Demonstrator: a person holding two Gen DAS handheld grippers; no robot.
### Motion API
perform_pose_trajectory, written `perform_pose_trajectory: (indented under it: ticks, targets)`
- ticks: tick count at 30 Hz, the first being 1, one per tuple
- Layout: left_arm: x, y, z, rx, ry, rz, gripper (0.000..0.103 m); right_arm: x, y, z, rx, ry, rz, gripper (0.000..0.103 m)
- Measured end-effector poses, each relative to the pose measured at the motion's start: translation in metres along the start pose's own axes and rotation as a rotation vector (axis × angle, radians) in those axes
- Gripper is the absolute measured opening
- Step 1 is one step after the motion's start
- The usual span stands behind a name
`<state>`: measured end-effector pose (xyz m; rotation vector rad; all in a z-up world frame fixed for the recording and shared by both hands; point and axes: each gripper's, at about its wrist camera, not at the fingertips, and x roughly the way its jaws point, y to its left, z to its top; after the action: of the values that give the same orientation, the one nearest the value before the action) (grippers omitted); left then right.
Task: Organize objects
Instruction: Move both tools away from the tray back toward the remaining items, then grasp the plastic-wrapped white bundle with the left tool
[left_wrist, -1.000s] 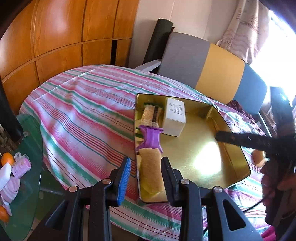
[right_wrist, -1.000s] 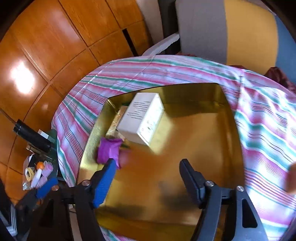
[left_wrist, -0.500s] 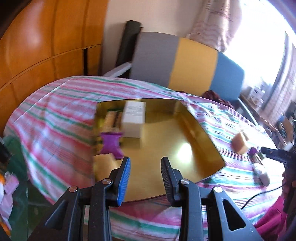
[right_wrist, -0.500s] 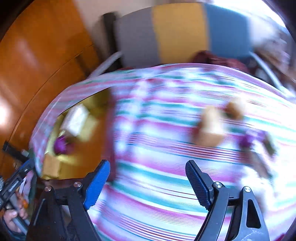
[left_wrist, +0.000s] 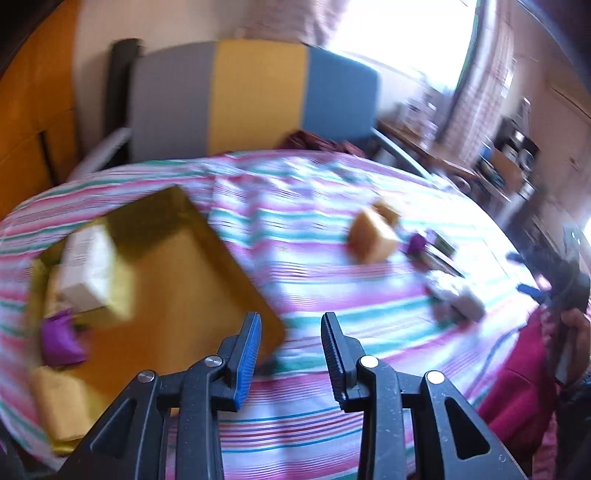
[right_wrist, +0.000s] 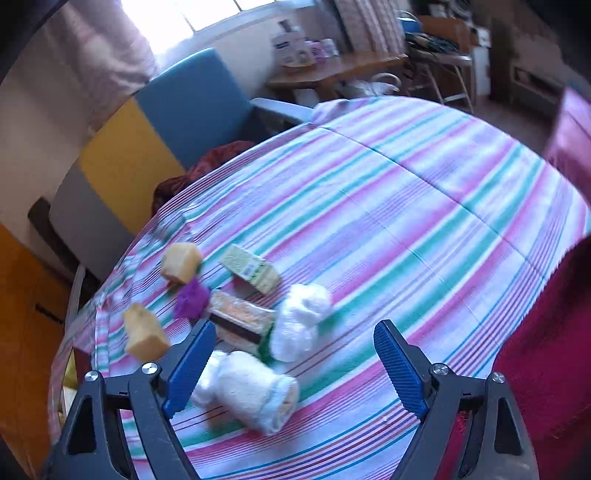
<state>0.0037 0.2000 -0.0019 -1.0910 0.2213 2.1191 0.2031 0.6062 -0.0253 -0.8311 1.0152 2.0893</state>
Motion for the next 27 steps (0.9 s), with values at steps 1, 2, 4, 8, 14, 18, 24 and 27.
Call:
perform_pose_trajectory:
  ticks: [1,2,4,8,14,18,24,27]
  targets:
    - [0.006,-0.011,0.002,0.016,0.017,-0.020,0.033,-0.004,0.000,0.001,0.010,-0.035,0.035,0.088]
    - [0.013,-0.019,0.003,0.029,0.031,-0.037,0.033,-0.007,0.000,0.002,0.005,-0.064,0.039,0.089]
    - [0.027,-0.035,0.007,0.052,0.060,-0.078,0.033,-0.009,0.005,0.001,-0.013,-0.082,0.048,0.090]
    - [0.058,-0.071,0.015,0.062,0.137,-0.180,0.033,-0.010,0.013,-0.001,-0.041,-0.113,0.085,0.090]
    - [0.092,-0.119,0.026,0.091,0.205,-0.264,0.033,-0.011,0.003,-0.005,-0.004,-0.103,0.126,0.090]
    - [0.114,-0.144,0.034,0.089,0.241,-0.300,0.033,-0.011,-0.003,-0.005,0.033,-0.106,0.151,0.091]
    - [0.144,-0.160,0.049,0.033,0.284,-0.330,0.034,-0.008,-0.010,-0.004,0.082,-0.088,0.189,0.091]
    - [0.158,-0.168,0.058,0.007,0.278,-0.334,0.038,-0.007,-0.009,-0.004,0.081,-0.078,0.195,0.091]
